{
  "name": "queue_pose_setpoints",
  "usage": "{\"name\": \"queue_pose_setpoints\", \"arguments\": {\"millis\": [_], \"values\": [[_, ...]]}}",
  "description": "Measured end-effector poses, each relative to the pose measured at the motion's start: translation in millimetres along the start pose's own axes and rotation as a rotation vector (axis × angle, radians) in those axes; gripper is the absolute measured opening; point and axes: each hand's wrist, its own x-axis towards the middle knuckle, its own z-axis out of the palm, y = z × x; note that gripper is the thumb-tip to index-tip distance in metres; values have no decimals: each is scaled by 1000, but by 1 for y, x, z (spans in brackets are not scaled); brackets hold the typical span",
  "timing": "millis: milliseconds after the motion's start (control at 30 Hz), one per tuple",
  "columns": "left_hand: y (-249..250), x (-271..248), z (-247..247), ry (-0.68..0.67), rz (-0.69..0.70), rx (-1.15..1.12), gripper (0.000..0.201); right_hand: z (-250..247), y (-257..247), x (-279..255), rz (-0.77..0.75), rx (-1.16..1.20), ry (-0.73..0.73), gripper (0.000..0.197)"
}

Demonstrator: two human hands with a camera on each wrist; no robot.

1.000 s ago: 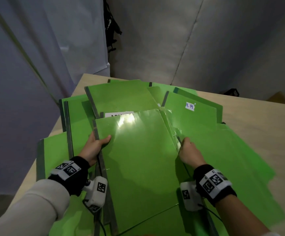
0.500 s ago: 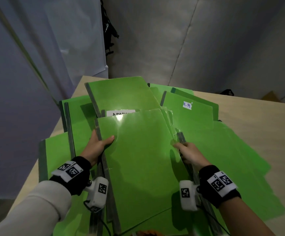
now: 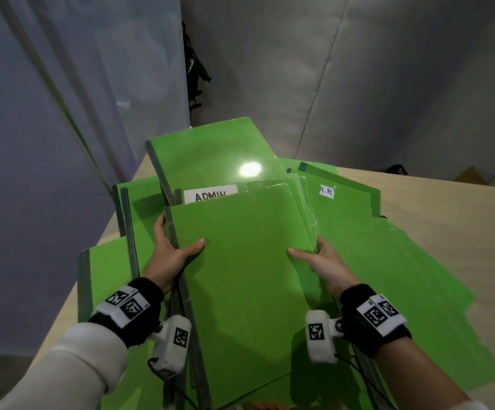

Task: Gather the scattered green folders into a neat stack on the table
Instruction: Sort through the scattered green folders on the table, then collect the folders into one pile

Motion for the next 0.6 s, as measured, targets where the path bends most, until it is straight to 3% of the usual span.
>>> {"name": "queue_pose_setpoints", "arguments": {"millis": [100, 167, 233, 333, 433, 533, 600], "values": [[22, -5, 3, 0, 114, -32, 107, -9, -20, -6, -119, 93, 50, 96], [44, -11, 9, -19, 193, -24, 85, -18, -39, -14, -236, 148, 93, 101], [72, -18, 18, -33, 298, -3, 62, -27, -62, -25, -371, 192, 117, 119], [110, -28, 32, -30, 453, -15, 51, -43, -89, -31, -553, 249, 155, 134], [131, -32, 42, -46, 565, -14, 54, -54, -106, -36, -674, 277, 154, 132], [133, -34, 51, -63, 555, 2, 53, -54, -109, -41, -696, 284, 115, 126], [125, -34, 54, -90, 526, 41, 53, -53, -106, -43, -676, 280, 72, 104]]}}
